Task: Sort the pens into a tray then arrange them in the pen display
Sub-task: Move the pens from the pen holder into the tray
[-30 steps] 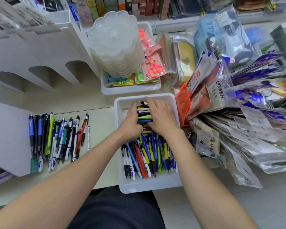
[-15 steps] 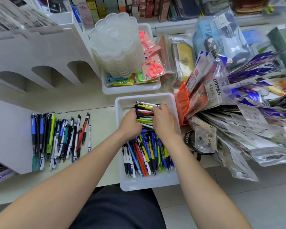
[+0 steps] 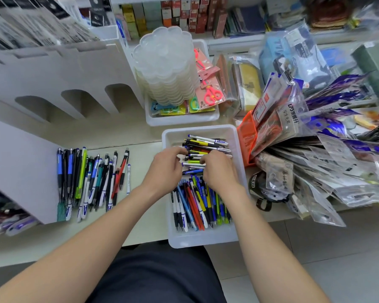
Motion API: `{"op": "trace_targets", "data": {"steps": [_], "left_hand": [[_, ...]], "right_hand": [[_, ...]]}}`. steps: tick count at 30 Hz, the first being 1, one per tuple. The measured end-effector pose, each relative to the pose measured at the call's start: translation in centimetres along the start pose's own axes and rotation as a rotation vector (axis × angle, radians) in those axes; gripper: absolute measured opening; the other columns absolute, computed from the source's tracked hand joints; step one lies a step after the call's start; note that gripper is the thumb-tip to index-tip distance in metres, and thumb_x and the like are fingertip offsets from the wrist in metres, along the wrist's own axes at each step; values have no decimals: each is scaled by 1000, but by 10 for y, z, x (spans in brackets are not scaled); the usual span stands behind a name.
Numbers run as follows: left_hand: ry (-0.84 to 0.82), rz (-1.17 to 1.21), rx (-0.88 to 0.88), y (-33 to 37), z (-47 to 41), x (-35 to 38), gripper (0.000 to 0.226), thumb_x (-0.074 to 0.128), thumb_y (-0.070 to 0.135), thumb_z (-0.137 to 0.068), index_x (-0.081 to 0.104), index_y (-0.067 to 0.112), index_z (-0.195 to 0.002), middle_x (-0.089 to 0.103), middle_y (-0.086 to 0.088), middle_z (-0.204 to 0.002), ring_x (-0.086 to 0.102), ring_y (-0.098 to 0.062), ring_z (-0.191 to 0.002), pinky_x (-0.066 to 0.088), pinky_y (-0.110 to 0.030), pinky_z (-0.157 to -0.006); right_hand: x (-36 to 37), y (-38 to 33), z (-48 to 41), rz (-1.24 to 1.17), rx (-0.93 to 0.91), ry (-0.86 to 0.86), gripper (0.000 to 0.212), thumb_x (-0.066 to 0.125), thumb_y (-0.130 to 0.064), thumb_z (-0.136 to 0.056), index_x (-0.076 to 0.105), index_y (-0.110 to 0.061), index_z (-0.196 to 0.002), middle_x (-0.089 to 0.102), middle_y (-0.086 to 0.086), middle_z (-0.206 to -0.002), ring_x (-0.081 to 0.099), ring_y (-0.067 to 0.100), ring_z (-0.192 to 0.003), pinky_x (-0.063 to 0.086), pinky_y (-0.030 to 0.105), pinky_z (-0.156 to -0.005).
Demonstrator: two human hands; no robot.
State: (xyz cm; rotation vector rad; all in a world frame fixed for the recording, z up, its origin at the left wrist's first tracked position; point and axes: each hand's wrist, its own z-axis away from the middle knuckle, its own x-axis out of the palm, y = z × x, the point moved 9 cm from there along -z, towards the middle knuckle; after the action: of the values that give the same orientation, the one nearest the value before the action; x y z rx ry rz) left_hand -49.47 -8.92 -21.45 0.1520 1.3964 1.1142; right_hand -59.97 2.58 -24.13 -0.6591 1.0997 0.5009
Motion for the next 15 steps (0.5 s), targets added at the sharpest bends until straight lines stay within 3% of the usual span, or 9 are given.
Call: {"op": "trace_targets", "data": {"steps": [3,7,11,15], "left_hand": [[146,5,34,-16,13,-28,41,49,-7,-93,72,15,-118,71,-1,-118,63,-15,-108,45,-24,-96],[203,14,-134,-64,31,-53,32,52,-2,-91,70,18,-108,67,1,-110,59,-13,-100,48,-31,-89],[216,-84,-418,-128,58,-80,35,57,8,-91,65,16,-124,59,-13,-130,50,-35,-125,41,-46,-106],[213,-130,-580,-169,88,-109,62,58,5,-91,44,8,-151,27,-24,-161,26,-45,-146,31,-55,-118]], "right_hand": [[-8,-33,6,-269,0,82,36,56,-7,-91,77,-17,-118,72,8,-113,67,32,-108,57,44,-89],[4,-102,17,-503,-108,23,36,52,-10,-89,79,-18,-112,78,4,-108,70,25,-105,56,42,-94],[43,-159,31,-641,-21,-105,28,54,-16,-91,80,-18,-102,79,6,-92,70,29,-91,57,38,-84],[88,-185,31,-584,157,-228,25,57,-27,-96,71,-7,-97,75,13,-96,68,38,-99,55,39,-80]]}}
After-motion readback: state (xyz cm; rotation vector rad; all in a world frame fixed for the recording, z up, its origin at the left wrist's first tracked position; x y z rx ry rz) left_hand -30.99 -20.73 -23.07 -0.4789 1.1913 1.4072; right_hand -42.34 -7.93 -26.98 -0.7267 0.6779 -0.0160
